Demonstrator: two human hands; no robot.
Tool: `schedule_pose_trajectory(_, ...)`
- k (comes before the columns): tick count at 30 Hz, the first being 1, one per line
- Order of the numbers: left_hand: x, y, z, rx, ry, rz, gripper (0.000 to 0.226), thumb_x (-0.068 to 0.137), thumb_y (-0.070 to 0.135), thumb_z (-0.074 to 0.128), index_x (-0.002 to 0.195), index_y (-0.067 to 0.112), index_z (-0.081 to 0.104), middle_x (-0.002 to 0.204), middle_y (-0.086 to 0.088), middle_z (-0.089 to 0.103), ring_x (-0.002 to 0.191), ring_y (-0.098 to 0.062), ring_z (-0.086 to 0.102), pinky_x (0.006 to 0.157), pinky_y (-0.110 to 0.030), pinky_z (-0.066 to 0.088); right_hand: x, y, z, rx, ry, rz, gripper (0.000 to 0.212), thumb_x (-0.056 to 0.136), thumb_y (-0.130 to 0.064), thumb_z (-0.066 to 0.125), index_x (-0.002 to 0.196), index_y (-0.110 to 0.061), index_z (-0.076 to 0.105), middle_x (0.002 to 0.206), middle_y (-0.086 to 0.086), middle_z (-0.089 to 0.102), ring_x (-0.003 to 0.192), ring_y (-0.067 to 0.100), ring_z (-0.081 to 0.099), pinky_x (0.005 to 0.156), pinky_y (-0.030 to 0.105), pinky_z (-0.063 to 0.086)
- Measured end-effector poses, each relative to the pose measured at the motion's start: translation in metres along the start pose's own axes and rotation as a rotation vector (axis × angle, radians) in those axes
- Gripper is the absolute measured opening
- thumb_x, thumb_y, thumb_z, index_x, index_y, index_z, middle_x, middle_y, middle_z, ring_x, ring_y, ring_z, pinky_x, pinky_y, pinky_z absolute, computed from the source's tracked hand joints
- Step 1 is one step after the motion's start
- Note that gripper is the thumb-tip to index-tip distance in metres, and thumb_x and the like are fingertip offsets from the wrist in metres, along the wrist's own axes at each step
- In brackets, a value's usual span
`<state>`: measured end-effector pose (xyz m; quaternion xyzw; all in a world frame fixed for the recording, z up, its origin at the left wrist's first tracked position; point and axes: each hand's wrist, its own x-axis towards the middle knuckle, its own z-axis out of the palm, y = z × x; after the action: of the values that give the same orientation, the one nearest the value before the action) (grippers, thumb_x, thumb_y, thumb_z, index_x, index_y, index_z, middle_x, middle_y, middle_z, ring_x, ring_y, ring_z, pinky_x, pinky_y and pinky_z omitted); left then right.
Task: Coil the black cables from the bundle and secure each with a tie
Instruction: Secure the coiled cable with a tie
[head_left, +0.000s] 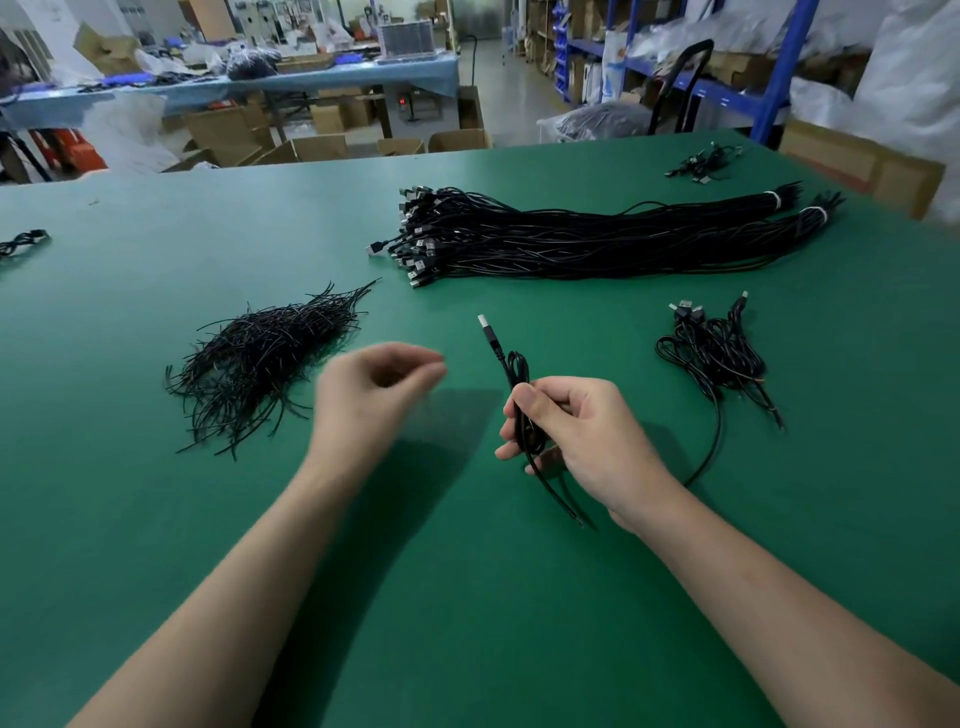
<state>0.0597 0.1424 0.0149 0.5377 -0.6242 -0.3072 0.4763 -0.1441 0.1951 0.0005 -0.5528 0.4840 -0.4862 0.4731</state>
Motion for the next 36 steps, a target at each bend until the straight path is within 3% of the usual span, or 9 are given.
schedule_pose_trajectory(3, -0.015, 0.007, 0.027, -0.143, -0.245, -0.075, 0.003, 0.084, 0.016, 0.081, 0.086, 0.018, 0.081, 0.078, 0.002, 0.077, 0.071, -0.005, 0.068, 0.068, -0.015, 0.051, 0.0, 0.001, 0.0, -0.063, -0.008, -0.034, 0.029, 0.104, -0.03, 0.056, 0.087, -0.01, 0.067, 0.076, 0.003, 0.071, 0.068, 0.025, 0.076, 0.053, 0.035, 0.056)
schedule_pose_trajectory(8, -0.017, 0.005, 0.026, -0.285, -0.323, -0.156, 0.005, 0.088, 0.015, 0.077, 0.09, 0.013, 0.081, 0.073, 0.005, 0.073, 0.062, 0.0, 0.059, 0.057, -0.007, 0.042, 0.0, 0.002, 0.0, -0.201, 0.032, -0.079, 0.024, 0.101, -0.026, 0.06, 0.081, -0.016, 0.068, 0.072, 0.001, 0.07, 0.059, 0.018, 0.072, 0.046, 0.034, 0.056)
schedule_pose_trajectory(14, -0.017, 0.003, 0.023, -0.356, -0.435, -0.21, 0.009, 0.087, 0.021, 0.074, 0.09, 0.017, 0.081, 0.079, -0.001, 0.072, 0.065, -0.003, 0.058, 0.06, -0.013, 0.043, 0.001, 0.001, 0.0, -0.272, 0.063, -0.124, 0.024, 0.101, -0.022, 0.06, 0.08, -0.016, 0.07, 0.069, 0.001, 0.069, 0.051, 0.012, 0.064, 0.045, 0.024, 0.049)
schedule_pose_trajectory(20, -0.015, 0.002, 0.017, -0.629, -0.647, -0.321, 0.027, 0.087, 0.017, 0.065, 0.111, 0.016, 0.079, 0.099, 0.0, 0.073, 0.08, -0.006, 0.063, 0.07, -0.02, 0.051, 0.002, -0.001, -0.004, -0.229, 0.104, -0.094, 0.026, 0.102, -0.026, 0.058, 0.085, -0.013, 0.073, 0.067, 0.004, 0.069, 0.047, 0.013, 0.057, 0.046, 0.026, 0.045)
schedule_pose_trajectory(23, -0.017, 0.002, 0.017, -0.632, -0.629, -0.337, 0.026, 0.085, 0.016, 0.068, 0.109, 0.016, 0.079, 0.097, 0.0, 0.074, 0.078, -0.007, 0.064, 0.069, -0.02, 0.051, 0.001, -0.001, -0.004, -0.229, 0.111, -0.099, 0.026, 0.102, -0.026, 0.058, 0.082, -0.014, 0.071, 0.066, 0.003, 0.069, 0.045, 0.011, 0.056, 0.046, 0.024, 0.044)
schedule_pose_trajectory(26, -0.018, 0.002, 0.021, -0.519, -0.503, -0.281, 0.02, 0.08, 0.02, 0.071, 0.098, 0.02, 0.08, 0.089, -0.003, 0.075, 0.073, -0.007, 0.066, 0.07, -0.02, 0.053, 0.0, -0.002, -0.001, -0.216, 0.1, -0.122, 0.026, 0.102, -0.024, 0.059, 0.079, -0.015, 0.069, 0.067, 0.003, 0.068, 0.045, 0.007, 0.057, 0.045, 0.021, 0.043)
schedule_pose_trajectory(29, -0.019, 0.003, 0.025, -0.498, -0.443, -0.233, 0.02, 0.081, 0.023, 0.072, 0.098, 0.013, 0.074, 0.083, -0.004, 0.075, 0.072, -0.009, 0.069, 0.069, -0.02, 0.055, -0.001, -0.003, 0.002, -0.22, 0.084, -0.14, 0.026, 0.102, -0.024, 0.059, 0.08, -0.014, 0.069, 0.066, 0.003, 0.068, 0.046, 0.007, 0.058, 0.045, 0.021, 0.044)
schedule_pose_trajectory(36, -0.022, 0.005, 0.026, -0.463, -0.441, -0.196, 0.012, 0.094, 0.015, 0.07, 0.097, 0.008, 0.078, 0.091, -0.012, 0.077, 0.077, -0.014, 0.073, 0.07, -0.022, 0.056, -0.001, -0.004, 0.0, -0.26, 0.107, -0.149, 0.026, 0.101, -0.027, 0.06, 0.08, -0.014, 0.07, 0.064, 0.002, 0.069, 0.043, 0.01, 0.056, 0.046, 0.023, 0.044)
